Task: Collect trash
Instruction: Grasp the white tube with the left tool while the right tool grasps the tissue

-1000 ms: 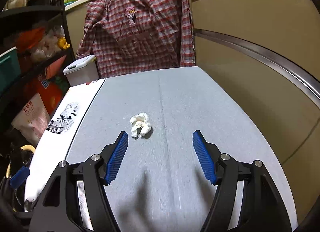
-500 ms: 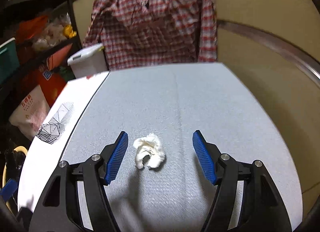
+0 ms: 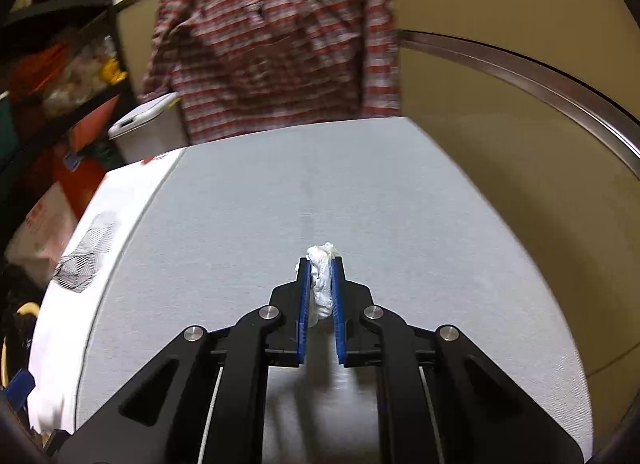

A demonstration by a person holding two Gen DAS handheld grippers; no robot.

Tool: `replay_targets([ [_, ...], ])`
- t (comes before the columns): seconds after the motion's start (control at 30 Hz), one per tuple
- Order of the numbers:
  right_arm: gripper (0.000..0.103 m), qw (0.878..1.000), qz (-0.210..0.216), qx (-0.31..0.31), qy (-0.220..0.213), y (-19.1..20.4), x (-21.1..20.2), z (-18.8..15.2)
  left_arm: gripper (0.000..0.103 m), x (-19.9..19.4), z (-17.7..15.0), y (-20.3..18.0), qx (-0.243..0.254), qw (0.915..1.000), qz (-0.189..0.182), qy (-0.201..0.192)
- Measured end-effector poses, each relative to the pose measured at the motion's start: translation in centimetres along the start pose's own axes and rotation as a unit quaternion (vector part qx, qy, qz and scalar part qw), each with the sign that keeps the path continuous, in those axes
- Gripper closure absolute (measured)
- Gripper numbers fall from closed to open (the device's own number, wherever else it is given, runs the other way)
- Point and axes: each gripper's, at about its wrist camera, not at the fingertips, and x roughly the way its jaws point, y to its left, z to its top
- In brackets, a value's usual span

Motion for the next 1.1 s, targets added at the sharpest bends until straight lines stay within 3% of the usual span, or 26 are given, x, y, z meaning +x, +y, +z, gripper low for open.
replay_targets([
  [0.27,0.092,1.000,-0.018,0.011,-0.004,-2.6,-0.7,-0.3,0.026,1.8,-0.6,-1.0,0.015,0.9976,-0.016,0.065],
  [0.37,0.092,1.000,-0.021,0.004,-0.004,-2.8,-1.0,-0.4,0.040,3.1,-0.9,-1.2,0.016,0.9945,-0.011,0.103],
  [0.43,0.092,1.000,-0.025,0.000,-0.006,-2.9,-1.1,-0.4,0.044,3.2,-0.9,-1.7,0.029,0.9942,-0.006,0.104],
  [0.47,0.092,1.000,-0.025,-0.001,-0.006,-2.9,-1.2,-0.4,0.050,3.1,-0.9,-2.0,0.038,0.9939,-0.003,0.104],
  [0.5,0.092,1.000,-0.026,0.000,-0.006,-3.1,-1.2,-0.4,0.069,3.1,-1.0,-2.4,0.048,0.9936,-0.008,0.102],
  [0.53,0.092,1.000,-0.027,0.001,-0.006,-3.3,-1.3,-0.4,0.079,2.9,-1.0,-2.5,0.050,0.9937,-0.016,0.099],
  [0.6,0.092,1.000,-0.028,0.002,-0.007,-3.5,-1.4,-0.4,0.090,2.4,-0.8,-2.3,0.046,0.9947,-0.028,0.088],
  [0.77,0.092,0.999,-0.032,0.003,-0.012,-3.5,-1.8,-0.5,0.090,0.8,-0.6,-1.7,0.034,0.9983,-0.030,0.036],
  [1.1,0.092,0.999,-0.017,-0.009,-0.038,-2.1,-5.9,-0.1,0.090,-2.5,1.1,-0.3,0.027,0.9992,-0.028,-0.013],
])
